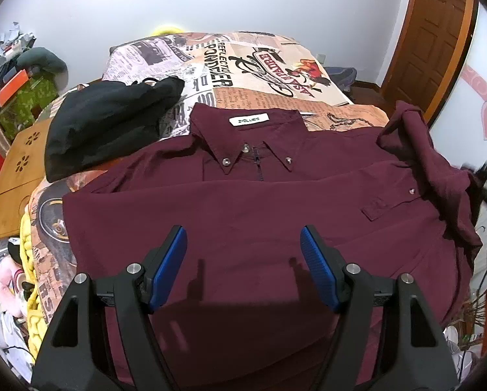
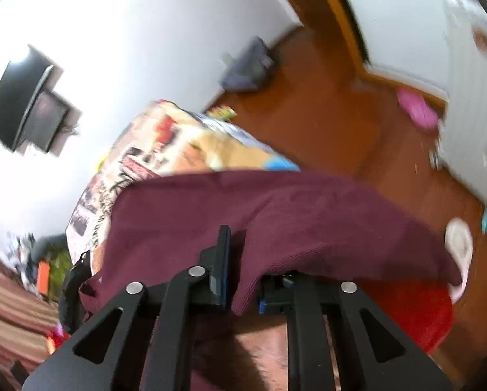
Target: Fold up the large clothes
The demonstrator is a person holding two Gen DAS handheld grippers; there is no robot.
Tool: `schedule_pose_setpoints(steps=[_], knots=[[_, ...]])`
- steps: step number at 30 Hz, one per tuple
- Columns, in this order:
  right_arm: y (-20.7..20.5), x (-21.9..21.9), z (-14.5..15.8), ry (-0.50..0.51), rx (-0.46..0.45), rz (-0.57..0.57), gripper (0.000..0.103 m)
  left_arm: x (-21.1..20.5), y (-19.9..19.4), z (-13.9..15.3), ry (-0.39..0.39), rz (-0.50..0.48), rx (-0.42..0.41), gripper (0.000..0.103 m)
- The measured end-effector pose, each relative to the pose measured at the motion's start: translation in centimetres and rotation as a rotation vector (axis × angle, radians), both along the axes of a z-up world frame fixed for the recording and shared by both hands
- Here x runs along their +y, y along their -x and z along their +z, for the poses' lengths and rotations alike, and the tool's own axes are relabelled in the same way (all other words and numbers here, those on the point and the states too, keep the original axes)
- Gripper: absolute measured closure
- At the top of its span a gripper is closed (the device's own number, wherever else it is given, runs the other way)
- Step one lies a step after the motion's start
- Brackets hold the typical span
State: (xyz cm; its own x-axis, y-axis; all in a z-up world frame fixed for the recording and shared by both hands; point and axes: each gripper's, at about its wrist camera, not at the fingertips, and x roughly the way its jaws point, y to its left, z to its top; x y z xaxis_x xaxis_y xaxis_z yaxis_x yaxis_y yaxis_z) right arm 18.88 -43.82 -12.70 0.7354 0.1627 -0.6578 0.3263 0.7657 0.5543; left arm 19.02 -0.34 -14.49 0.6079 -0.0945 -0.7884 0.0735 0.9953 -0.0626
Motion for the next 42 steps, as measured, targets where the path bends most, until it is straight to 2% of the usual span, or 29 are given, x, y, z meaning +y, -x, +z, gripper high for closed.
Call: schedule_pose_setpoints(steps=[5,10,14,18,22,25,28,31,34,38,42], knots=[[-0.4,3.2,7.6,0.118,-0.181,0.121,0.094,1.3,0.4,0.2,0.019,0.022,-0.013,0.032],[0.3,10.0,15.4,0.187,-0.375,0.347,0.094,2.6,1.1,0.6,0.044,0.048,-0.032,0.032],[0.3,16.2,17.6,0.172,-0.433,0.554,0.094,4.1,1.9,1.0,0.061,0.074,-0.051,0.032],[0.0,23.4,15.6,0.18,-0.373,0.759,0.094,6.0,2.8,1.6,0.074,0.113,-0.072,0.032],[-0.3,29.6,9.5,0.216,-0.205,0.931,0.094,8.1,3.5,1.8,0.085,0.16,-0.078,0.032],[-0.1,31.8,5.2,0.257,-0.104,0.991,0.094,9.2,4.1,1.8,0.073,0.208,-0.081,0.032],[0.1,32.6,2.4,0.222,0.0,1.055,0.094,9.8,4.7,1.7,0.067,0.223,-0.089,0.032],[-0.2,33.1,1.7,0.238,0.102,1.115,0.089,10.0,4.7,1.6,0.074,0.227,-0.084,0.032],[0.4,32.8,2.2,0.261,0.144,1.15,0.076,9.7,4.3,1.8,0.073,0.219,-0.082,0.032],[0.7,30.7,4.1,0.225,0.091,1.119,0.064,8.2,3.6,2.6,0.05,0.177,-0.098,0.032],[0.3,26.2,7.0,0.203,-0.007,0.99,0.055,5.9,2.8,3.8,0.021,0.106,-0.126,0.032]])
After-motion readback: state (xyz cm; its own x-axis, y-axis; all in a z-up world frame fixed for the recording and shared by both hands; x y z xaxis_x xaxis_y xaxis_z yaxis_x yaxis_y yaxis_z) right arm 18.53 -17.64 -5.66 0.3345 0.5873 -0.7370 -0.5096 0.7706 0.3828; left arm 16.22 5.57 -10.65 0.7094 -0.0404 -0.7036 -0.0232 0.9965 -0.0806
